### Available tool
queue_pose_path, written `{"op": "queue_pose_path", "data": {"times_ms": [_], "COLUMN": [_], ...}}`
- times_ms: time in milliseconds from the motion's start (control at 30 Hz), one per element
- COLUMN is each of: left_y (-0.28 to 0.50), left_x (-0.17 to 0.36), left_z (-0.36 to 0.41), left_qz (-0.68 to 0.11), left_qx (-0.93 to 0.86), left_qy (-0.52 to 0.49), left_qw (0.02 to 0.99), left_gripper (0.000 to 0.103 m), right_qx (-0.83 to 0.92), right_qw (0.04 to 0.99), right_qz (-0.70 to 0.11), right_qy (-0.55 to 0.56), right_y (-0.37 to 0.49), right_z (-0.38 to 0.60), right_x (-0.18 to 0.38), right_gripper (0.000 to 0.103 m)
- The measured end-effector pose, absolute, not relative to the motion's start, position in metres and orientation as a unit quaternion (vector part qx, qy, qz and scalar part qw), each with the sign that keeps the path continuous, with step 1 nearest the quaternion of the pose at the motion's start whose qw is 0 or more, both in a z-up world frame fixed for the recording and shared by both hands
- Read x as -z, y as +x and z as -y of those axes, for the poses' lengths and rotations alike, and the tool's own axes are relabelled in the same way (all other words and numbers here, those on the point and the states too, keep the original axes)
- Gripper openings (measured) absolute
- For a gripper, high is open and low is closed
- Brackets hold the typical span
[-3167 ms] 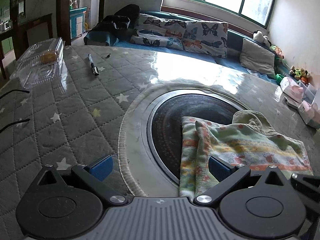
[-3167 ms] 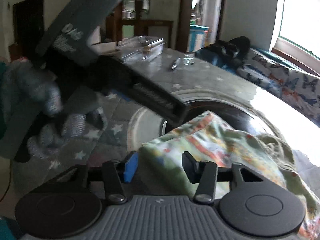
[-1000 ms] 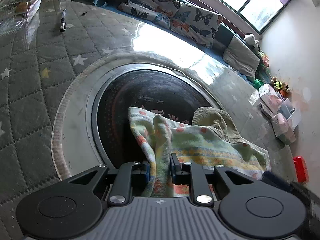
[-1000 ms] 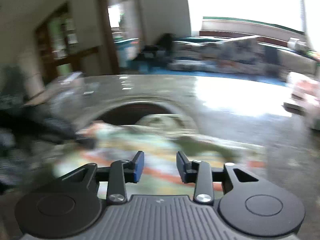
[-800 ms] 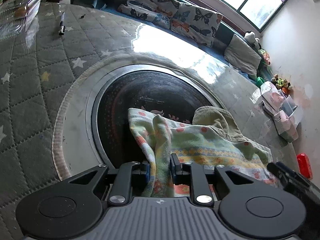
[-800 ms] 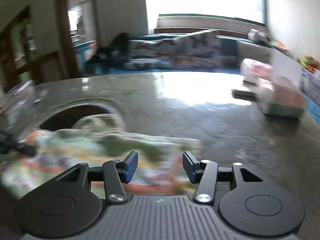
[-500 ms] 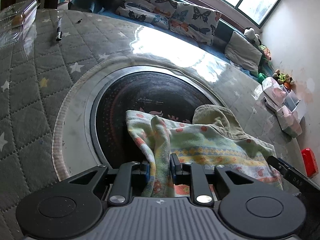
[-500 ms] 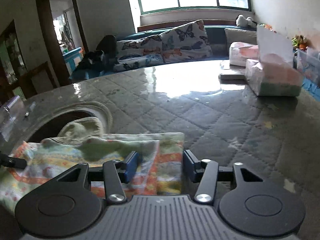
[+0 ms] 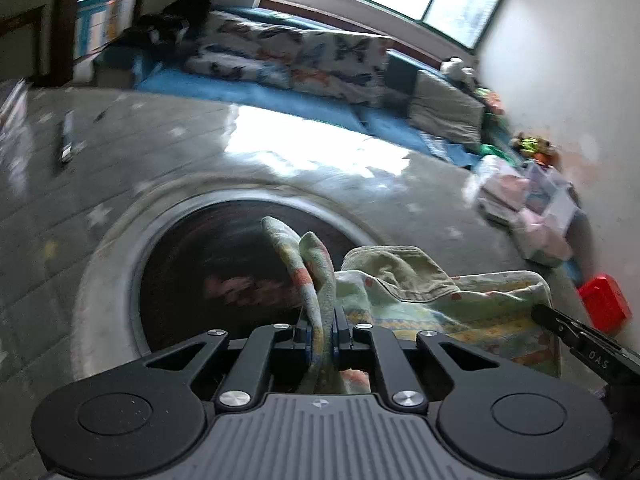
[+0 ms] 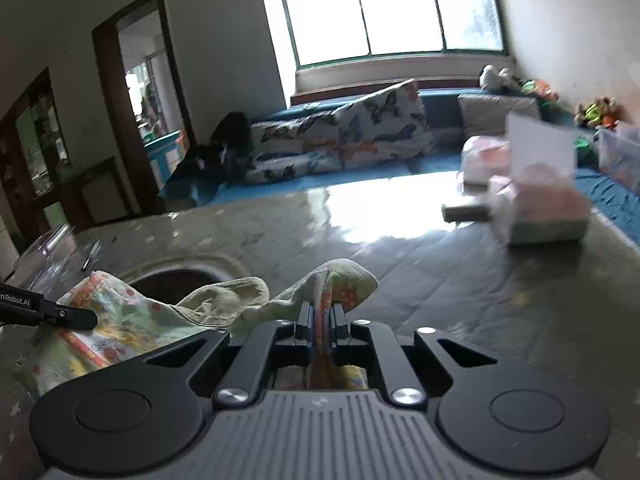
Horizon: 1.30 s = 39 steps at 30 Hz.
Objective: Fold clothes
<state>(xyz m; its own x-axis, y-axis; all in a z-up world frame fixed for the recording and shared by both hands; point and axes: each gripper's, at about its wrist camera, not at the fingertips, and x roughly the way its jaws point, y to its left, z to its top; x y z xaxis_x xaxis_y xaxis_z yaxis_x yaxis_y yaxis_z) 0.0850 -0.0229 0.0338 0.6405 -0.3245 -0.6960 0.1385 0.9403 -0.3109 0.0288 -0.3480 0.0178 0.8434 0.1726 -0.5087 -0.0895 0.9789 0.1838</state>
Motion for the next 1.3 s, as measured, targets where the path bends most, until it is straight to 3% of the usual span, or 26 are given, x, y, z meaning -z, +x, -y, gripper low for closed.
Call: {"op": "queue_pose_path", "data": {"times_ms": [367,633,733,767,800,867,933,1033,1233,1300], "left_y": [0.108,0.123,0.127,0.128,0.128,0.127,0.123,0.112,0.082,0.074], "left_x": [-0.050,-0.029,-0.016,-0.013,-0.009,-0.007,-0.008,-0.015,-0.019,-0.016], "left_z": [0.117,0.169,0.173,0.172,0.172,0.168,0.163,0.161,0.182,0.190], "left_qz": [-0.396,-0.411,-0.422,-0.424,-0.426,-0.426,-0.421,-0.409,-0.398,-0.399], "left_qx": [0.207,0.231,0.216,0.209,0.202,0.192,0.185,0.193,0.257,0.276], "left_qy": [-0.084,-0.055,-0.040,-0.035,-0.030,-0.025,-0.024,-0.023,-0.014,-0.013], "left_qw": [0.891,0.880,0.880,0.880,0.881,0.884,0.888,0.891,0.880,0.874], "left_gripper": [0.009,0.010,0.015,0.022,0.036,0.048,0.048,0.050,0.050,0.050], "right_qx": [0.031,0.094,0.119,0.127,0.134,0.139,0.137,0.105,0.025,0.011], "right_qw": [0.969,0.961,0.952,0.949,0.946,0.944,0.944,0.949,0.953,0.953], "right_qz": [-0.232,-0.248,-0.268,-0.276,-0.282,-0.283,-0.285,-0.288,-0.295,-0.299], "right_qy": [0.073,0.082,0.083,0.086,0.088,0.094,0.091,0.079,0.059,0.056], "right_y": [0.004,0.002,0.006,0.008,0.008,0.005,0.000,-0.009,-0.022,-0.023], "right_z": [0.416,0.463,0.475,0.478,0.481,0.484,0.483,0.469,0.423,0.411], "right_x": [-0.048,-0.030,-0.012,-0.006,-0.001,0.005,0.007,0.005,0.005,0.007], "right_gripper": [0.007,0.007,0.009,0.011,0.013,0.013,0.027,0.037,0.043,0.051]}}
